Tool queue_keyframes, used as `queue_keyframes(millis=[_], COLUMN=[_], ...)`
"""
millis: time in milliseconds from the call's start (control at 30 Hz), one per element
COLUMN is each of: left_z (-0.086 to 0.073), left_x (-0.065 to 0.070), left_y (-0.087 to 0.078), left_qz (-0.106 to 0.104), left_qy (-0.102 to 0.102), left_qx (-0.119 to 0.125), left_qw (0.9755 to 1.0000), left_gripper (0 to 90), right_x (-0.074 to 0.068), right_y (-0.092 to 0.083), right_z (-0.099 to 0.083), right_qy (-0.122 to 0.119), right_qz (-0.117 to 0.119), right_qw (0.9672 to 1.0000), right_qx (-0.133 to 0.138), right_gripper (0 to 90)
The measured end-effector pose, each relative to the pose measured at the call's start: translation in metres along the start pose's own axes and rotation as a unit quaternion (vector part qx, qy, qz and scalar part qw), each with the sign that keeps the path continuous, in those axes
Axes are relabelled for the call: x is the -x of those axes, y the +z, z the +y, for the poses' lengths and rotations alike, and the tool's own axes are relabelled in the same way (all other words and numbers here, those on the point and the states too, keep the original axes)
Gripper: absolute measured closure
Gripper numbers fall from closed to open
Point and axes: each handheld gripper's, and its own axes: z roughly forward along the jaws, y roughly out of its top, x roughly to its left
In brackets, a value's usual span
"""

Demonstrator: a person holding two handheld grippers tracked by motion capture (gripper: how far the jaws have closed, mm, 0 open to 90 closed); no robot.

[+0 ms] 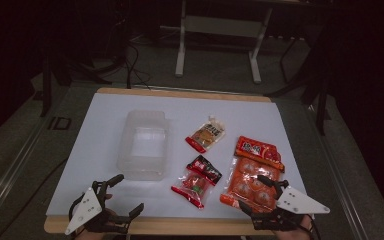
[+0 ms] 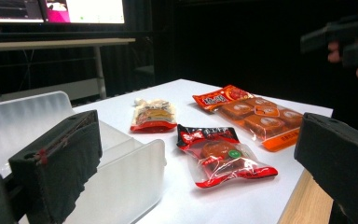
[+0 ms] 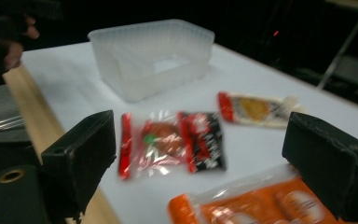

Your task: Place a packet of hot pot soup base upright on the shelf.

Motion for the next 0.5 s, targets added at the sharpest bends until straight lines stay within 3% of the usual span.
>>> queue_keyframes(millis=[233, 500], left_z=[-0.002, -0.003], left_x=[0.001, -0.001], left_y=[0.000, 0.002], left_qz=[0.007, 0.010], left_qy=[0.007, 0.006], left_qx=[0.007, 0.007], left_qw=[0.9999, 0.9999], left_gripper=[1.2, 1.2], right_x=[0.027, 0.062], right_y=[-0.013, -0.009], right_z=[0.019, 0.020], right_qy=[-0.009, 0.007], right_qz=[-0.044, -0.078], right_qw=[0.9988, 0.9968], right_qx=[0.020, 0.017], right_gripper=[9.7, 9.7])
